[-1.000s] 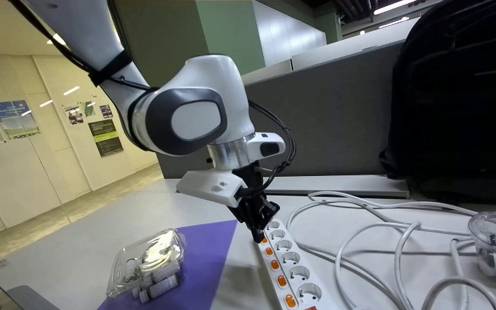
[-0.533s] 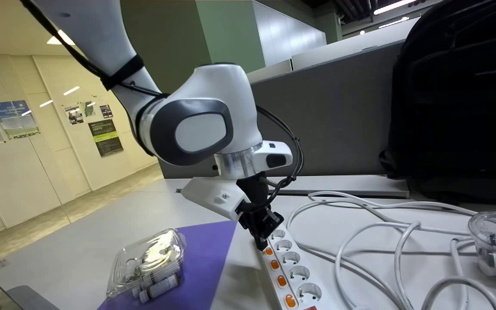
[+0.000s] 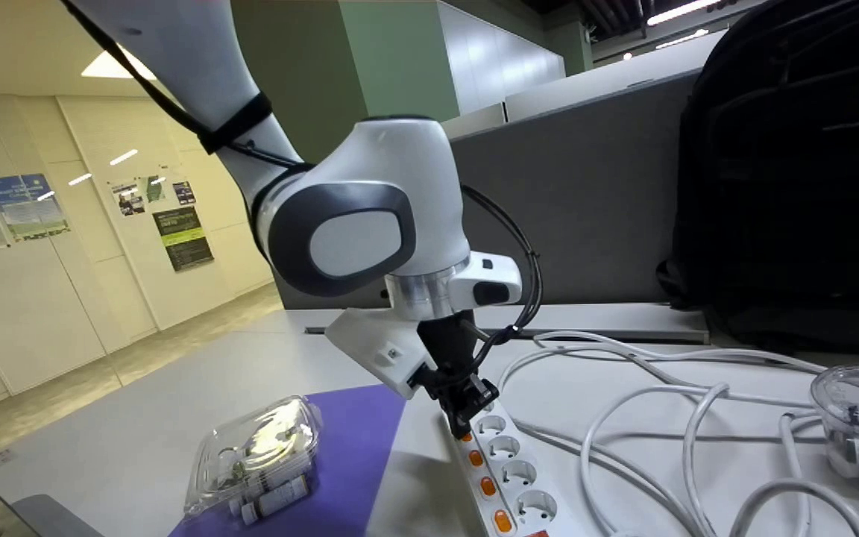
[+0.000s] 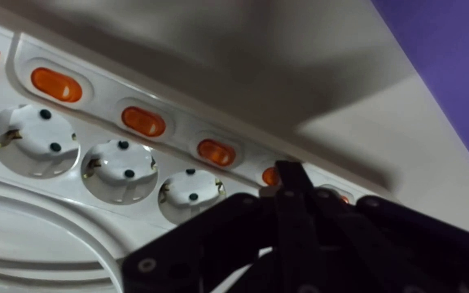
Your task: Turn on the third switch from the left
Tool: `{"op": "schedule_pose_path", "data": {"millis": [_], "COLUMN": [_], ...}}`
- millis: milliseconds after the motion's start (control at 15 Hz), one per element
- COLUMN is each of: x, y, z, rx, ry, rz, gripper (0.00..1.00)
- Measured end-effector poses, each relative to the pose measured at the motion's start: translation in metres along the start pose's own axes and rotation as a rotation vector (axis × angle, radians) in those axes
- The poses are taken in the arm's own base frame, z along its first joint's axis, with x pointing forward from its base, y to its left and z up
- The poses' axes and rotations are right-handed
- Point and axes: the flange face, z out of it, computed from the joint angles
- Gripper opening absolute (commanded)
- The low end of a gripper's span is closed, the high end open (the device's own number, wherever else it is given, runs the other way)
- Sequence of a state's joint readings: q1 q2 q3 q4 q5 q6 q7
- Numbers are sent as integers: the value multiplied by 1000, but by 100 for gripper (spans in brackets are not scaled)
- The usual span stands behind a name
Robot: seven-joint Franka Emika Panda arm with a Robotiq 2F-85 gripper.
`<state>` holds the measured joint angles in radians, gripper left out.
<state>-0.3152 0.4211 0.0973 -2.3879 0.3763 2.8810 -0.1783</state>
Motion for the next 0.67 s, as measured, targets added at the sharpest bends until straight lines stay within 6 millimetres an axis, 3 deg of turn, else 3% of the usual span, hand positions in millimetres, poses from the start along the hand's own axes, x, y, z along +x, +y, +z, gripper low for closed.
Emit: {"op": "schedule_pose_path", "data": {"millis": [667], "x": [7], "y": [0], "z": [4], "rx": [-8], "ry": [8], "rz": [8], "gripper": [0]}}
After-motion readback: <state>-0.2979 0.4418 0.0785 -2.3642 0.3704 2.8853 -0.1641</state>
